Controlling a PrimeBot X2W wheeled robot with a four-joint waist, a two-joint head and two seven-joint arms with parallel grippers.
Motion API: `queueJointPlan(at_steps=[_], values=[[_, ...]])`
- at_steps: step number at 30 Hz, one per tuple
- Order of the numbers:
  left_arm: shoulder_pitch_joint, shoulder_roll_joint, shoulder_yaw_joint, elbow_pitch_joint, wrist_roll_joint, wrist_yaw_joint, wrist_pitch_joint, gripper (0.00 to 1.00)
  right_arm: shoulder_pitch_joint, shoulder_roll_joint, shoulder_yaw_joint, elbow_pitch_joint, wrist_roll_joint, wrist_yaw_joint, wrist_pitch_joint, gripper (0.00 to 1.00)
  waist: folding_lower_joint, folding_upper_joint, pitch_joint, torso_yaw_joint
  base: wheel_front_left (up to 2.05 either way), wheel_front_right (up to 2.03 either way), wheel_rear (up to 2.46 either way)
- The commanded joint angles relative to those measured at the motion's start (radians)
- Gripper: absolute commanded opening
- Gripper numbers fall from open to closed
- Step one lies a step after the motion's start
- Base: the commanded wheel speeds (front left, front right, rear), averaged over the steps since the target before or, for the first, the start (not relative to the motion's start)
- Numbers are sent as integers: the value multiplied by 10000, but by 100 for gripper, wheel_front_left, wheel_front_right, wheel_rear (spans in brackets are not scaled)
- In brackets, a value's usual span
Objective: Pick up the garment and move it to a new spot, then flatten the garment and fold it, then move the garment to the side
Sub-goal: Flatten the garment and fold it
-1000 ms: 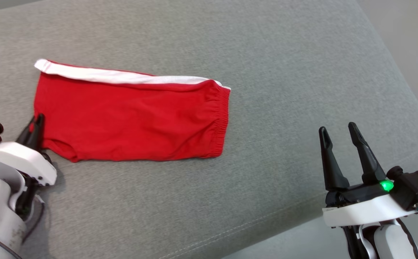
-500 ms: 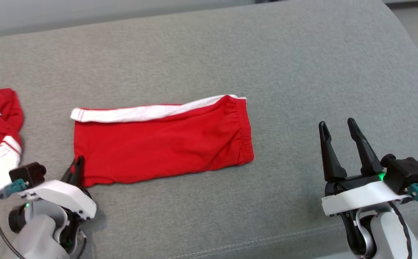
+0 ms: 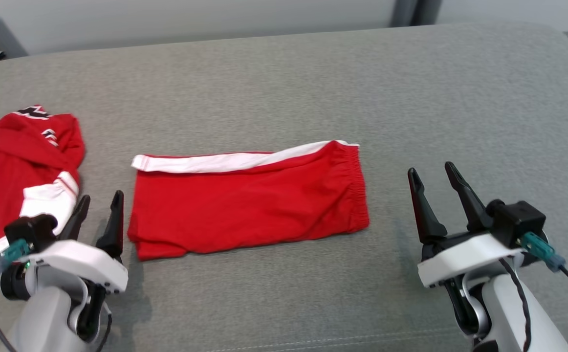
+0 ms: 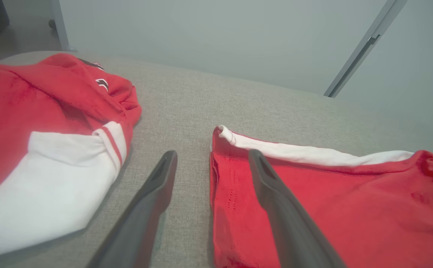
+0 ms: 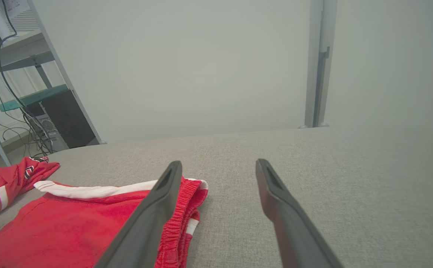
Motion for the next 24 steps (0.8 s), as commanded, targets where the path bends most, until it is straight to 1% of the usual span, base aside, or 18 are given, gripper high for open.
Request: queueJointPlan(at_steps=[1,6,10,13,16,19,24], values=[[180,369,436,-340,223,-7,-101,100,-356,-16,237,-52,35,0,-118,100,0,-1,-80,287,0,0,0],[1245,302,1141,-1598,1217,-59,-102,100,-1044,-16,374,1436,165,0,-118,100,0,-1,-264,1155,0,0,0],[1909,82,1642,-2234,1600,-78,-102,100,-1428,-16,411,2871,446,0,-118,100,0,-1,-384,1828,0,0,0],[2311,42,1738,-2733,1800,-82,-102,100,-1621,-16,324,3719,729,0,-118,100,0,-1,-419,2224,0,0,0],[2661,61,1760,-3034,1833,-83,-102,100,-1716,-16,202,4478,1009,0,-118,100,0,-1,-382,2530,0,0,0],[2801,103,1713,-3296,1628,-84,-102,100,-1801,-16,-115,5141,1315,0,-118,100,0,-1,-289,2799,0,0,0],[2835,266,1668,-3687,1384,-85,-102,100,-1818,-16,-899,5613,1191,0,-118,100,0,-1,-83,3111,0,0,0]])
